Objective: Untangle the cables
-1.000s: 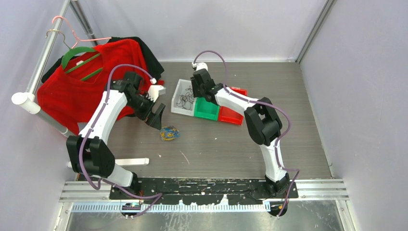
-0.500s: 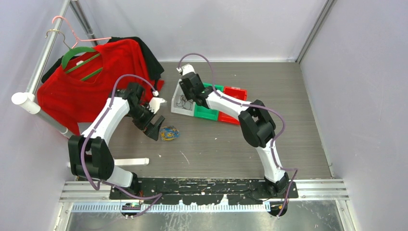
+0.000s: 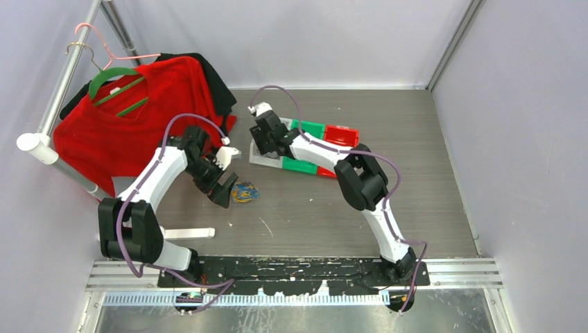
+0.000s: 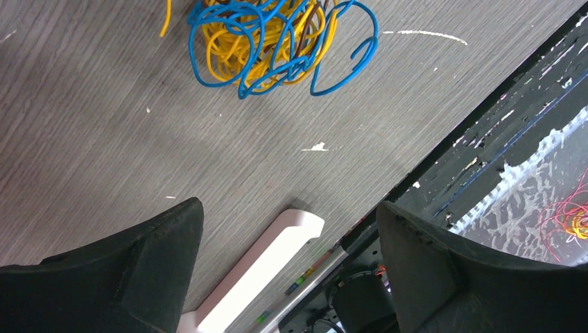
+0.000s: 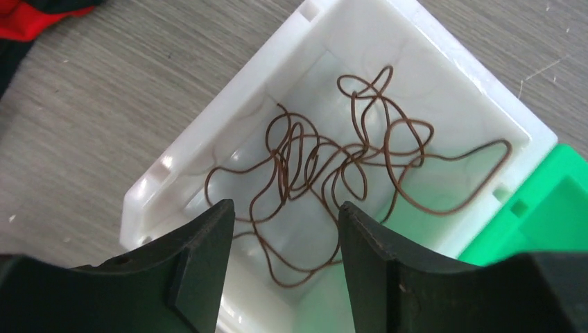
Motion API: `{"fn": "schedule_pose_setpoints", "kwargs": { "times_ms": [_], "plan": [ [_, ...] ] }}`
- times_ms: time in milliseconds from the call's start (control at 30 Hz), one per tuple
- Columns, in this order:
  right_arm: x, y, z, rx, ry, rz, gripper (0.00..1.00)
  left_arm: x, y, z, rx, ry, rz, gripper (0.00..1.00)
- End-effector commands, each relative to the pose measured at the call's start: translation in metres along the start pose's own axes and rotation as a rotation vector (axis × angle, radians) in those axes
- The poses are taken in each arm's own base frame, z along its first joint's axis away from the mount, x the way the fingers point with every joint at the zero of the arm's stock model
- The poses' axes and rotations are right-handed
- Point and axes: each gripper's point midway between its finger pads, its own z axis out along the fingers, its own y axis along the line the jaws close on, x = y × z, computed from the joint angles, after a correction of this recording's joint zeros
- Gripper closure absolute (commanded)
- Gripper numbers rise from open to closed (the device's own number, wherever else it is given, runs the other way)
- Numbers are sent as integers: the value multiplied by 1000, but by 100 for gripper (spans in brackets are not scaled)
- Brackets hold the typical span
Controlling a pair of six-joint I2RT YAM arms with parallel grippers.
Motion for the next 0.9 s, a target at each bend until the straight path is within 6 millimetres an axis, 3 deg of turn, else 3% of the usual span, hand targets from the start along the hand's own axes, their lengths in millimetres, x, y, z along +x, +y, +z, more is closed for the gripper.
{"fn": "schedule_pose_setpoints", "kwargs": {
  "times_ms": [0,167,200,433,533,633,867],
  "plan": [
    [-89,2,-80,-110,-212,119,35,-16,-2,6,24,-81,44,6],
    [-88,12,-131,-223,-295,216,31,-21,-6,21,51,-82,39,8],
    [-70,15,-135,-244,-276,233,32,-24,-6,24,51,-89,43,9],
    [3,60,-165,-439,-234,301,36,-45,6,37,37,-138,54,14],
    [20,73,-172,-512,-242,340,36,-49,6,44,61,-139,41,23],
    [24,79,-174,-552,-258,371,36,-52,-3,49,110,-140,35,35],
    [38,69,-175,-535,-273,450,36,-56,-47,59,254,-163,68,65]
  ]
}}
